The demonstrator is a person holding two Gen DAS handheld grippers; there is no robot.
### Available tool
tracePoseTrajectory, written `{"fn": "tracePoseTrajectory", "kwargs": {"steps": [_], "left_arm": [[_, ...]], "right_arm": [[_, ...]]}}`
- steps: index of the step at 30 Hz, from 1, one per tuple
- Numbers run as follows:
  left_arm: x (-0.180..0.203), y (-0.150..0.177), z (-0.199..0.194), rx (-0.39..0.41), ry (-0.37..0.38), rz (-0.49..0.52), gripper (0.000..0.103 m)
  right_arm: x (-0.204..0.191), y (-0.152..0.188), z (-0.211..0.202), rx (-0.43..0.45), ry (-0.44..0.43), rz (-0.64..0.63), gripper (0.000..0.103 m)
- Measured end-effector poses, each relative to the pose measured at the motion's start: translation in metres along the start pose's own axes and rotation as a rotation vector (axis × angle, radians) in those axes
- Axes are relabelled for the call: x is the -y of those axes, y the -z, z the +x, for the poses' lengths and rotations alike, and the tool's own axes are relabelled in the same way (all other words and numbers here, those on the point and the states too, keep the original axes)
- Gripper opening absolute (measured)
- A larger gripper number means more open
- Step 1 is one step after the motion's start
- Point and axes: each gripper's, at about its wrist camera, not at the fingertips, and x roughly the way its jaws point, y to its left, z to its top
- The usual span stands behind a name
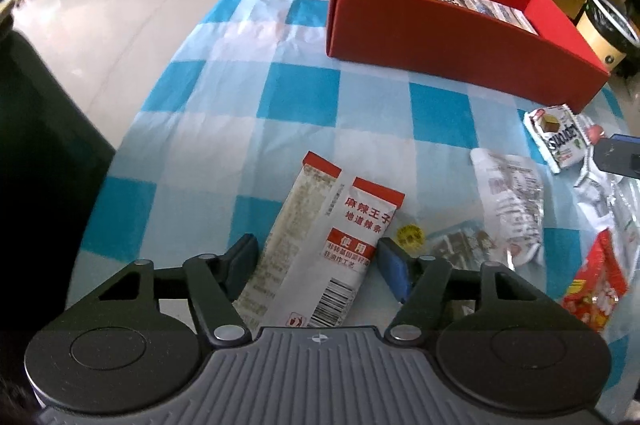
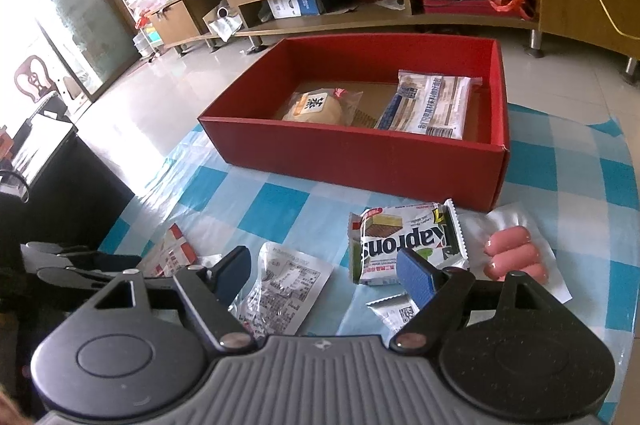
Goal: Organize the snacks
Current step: 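Withdraw both grippers from the box and reach toward the remaining snacks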
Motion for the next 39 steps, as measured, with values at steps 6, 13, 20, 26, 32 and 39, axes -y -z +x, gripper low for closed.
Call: {"fn": "tracePoseTrajectory", "kwargs": {"steps": [6,13,20,26,32,39], "left_arm": [[0.015,0.01,-0.004,-0.015,-0.02,0.041,0.072],[0.022,0.007,0.006,0.008,-0.092,0.121,0.091],[0.021,0.009,-0.003,-0.004,-0.02,0.09,0.065],[0.01,0.007,-0.019,0.028,0.032,0.023,0.062],[-0.001,0.0,-0.034,0.061,0.098,-0.058,0.06],[0.003,-0.005,-0.045,0.09,0.149,-0.061,0.06]], "right_arm": [[0.003,0.0,-0.007,0.012,0.004,0.007,0.079],[0.01,0.004,-0.007,-0.006,0.023,0.021,0.079],[0.02,0.025,-0.022,-0.013,0.058,0.094,0.079],[0.02,0.052,-0.036,-0.031,0.093,0.137,0.079],[0.023,0.081,-0.045,-0.082,0.073,0.263,0.079],[0.023,0.109,-0.03,-0.211,-0.003,0.42,0.079]]}}
